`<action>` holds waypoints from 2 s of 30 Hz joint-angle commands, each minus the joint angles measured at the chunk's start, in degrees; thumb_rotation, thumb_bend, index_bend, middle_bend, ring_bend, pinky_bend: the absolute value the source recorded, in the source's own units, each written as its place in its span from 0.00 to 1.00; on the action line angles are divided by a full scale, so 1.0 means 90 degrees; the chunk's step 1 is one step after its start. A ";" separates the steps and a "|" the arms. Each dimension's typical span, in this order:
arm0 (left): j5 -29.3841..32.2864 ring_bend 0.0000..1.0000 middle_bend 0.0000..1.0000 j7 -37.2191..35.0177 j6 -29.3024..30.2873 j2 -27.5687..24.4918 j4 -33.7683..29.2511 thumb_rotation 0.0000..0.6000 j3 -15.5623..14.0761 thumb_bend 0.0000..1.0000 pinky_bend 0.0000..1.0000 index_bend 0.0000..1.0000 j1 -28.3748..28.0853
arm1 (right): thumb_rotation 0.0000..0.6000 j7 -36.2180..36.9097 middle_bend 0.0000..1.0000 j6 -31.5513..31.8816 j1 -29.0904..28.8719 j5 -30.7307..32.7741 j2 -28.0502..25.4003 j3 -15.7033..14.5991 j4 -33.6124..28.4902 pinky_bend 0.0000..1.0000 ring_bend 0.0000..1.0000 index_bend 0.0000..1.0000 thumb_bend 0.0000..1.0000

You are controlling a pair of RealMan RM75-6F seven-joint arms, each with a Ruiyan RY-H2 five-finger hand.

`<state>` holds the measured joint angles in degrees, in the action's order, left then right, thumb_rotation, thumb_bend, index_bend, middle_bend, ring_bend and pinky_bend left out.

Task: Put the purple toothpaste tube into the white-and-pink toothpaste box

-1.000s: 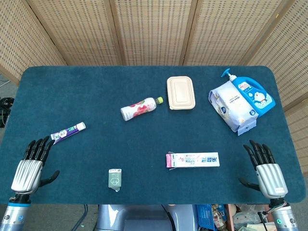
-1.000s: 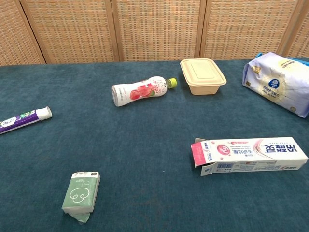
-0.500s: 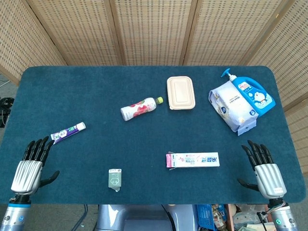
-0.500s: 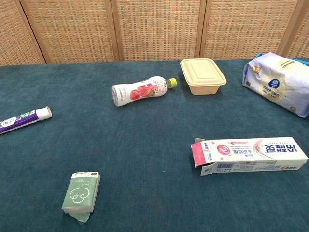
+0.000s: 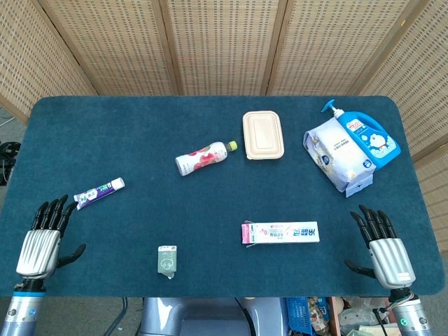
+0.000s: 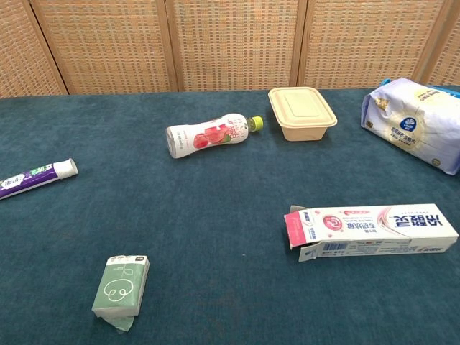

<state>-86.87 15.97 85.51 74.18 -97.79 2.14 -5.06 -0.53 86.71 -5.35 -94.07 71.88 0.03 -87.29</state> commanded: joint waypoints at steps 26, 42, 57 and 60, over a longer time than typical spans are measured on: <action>0.4112 0.00 0.00 0.2257 -0.1964 0.0154 0.0181 1.00 0.1600 0.24 0.00 0.25 -0.1939 | 1.00 -0.0161 0.00 -0.0126 -0.0052 0.0048 0.0087 -0.0001 0.0044 0.00 0.00 0.00 0.03; 0.6133 0.00 0.00 0.3031 -0.2162 0.0858 0.1296 1.00 0.1771 0.25 0.00 0.29 -0.2795 | 1.00 -0.0105 0.00 -0.0164 -0.0065 0.0134 0.0083 0.0029 0.0068 0.00 0.00 0.00 0.03; 0.6485 0.00 0.00 0.3035 -0.2207 0.1308 0.2027 1.00 0.1545 0.25 0.00 0.31 -0.3080 | 1.00 -0.0095 0.00 -0.0135 -0.0060 0.0101 0.0092 0.0011 0.0072 0.00 0.00 0.00 0.03; 0.6513 0.00 0.00 0.3019 -0.2221 0.1433 0.2188 1.00 0.1492 0.25 0.00 0.32 -0.3112 | 1.00 -0.0079 0.00 -0.0139 -0.0061 0.0114 0.0091 0.0015 0.0087 0.00 0.00 0.00 0.03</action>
<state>-28.38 43.26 65.59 86.68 -78.52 15.79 -32.91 -1.24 85.46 -5.89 -93.04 72.70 0.16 -86.51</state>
